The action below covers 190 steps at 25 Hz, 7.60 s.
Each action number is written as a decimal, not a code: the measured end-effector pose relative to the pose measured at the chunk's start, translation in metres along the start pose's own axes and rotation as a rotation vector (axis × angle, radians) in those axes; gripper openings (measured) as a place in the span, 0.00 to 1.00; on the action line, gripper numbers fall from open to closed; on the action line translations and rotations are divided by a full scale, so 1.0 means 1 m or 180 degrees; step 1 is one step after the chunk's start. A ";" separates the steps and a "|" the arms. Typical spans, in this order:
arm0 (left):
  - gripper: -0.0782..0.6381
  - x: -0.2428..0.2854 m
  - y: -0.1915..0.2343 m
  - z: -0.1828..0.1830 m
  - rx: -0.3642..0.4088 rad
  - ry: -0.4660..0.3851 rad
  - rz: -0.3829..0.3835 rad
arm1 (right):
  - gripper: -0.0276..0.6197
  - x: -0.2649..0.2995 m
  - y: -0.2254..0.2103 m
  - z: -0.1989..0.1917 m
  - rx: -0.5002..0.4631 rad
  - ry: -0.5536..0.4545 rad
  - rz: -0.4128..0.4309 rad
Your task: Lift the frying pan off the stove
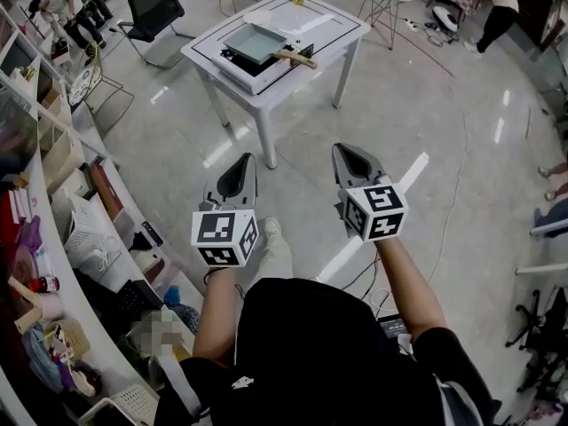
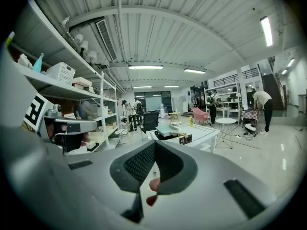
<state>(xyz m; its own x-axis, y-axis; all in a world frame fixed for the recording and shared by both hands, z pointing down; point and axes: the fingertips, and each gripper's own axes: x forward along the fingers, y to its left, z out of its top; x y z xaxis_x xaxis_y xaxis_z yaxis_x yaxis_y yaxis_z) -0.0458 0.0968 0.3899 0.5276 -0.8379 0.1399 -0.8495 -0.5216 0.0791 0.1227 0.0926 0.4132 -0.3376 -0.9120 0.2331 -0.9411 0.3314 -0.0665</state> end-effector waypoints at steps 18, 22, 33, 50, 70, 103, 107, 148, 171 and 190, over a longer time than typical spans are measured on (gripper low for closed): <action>0.12 0.140 0.095 0.028 -0.0044 0.0212 -0.0120 | 0.05 0.163 -0.041 0.045 0.0017 0.0144 -0.0007; 0.12 0.164 0.122 0.031 -0.0089 0.0240 -0.0132 | 0.05 0.200 -0.041 0.053 -0.0003 0.0198 -0.0006; 0.12 0.223 0.181 0.040 -0.0338 0.0240 -0.0283 | 0.05 0.285 -0.049 0.064 0.0022 0.0289 -0.0095; 0.12 0.264 0.212 0.018 -0.0395 0.0413 -0.0465 | 0.05 0.335 -0.054 0.057 -0.0120 0.0455 -0.0129; 0.12 0.344 0.204 0.014 -0.0405 0.0516 -0.0385 | 0.05 0.392 -0.114 0.047 -0.0394 0.0873 0.0184; 0.12 0.397 0.240 -0.016 -0.0723 0.0656 0.0147 | 0.47 0.462 -0.128 -0.063 -0.0864 0.2789 0.1061; 0.12 0.397 0.246 -0.017 -0.0735 0.0658 0.0196 | 0.47 0.465 -0.129 -0.074 -0.0877 0.2903 0.1028; 0.12 0.386 0.265 0.001 -0.0709 0.0565 0.0456 | 0.14 0.465 -0.140 -0.091 -0.1218 0.3348 0.0877; 0.12 0.334 0.259 0.013 -0.0531 0.0470 0.0346 | 0.14 0.434 -0.109 -0.081 -0.0747 0.3135 0.0697; 0.12 0.233 0.250 0.017 -0.0402 0.0347 0.0241 | 0.14 0.371 -0.031 -0.057 -0.0602 0.2761 0.0587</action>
<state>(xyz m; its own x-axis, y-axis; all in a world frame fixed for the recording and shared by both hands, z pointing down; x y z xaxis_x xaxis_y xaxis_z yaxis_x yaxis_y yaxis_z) -0.1356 -0.2313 0.4258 0.4640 -0.8481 0.2558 -0.8845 -0.4277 0.1865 0.0273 -0.2426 0.5567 -0.2797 -0.3635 0.8886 -0.8291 0.5581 -0.0327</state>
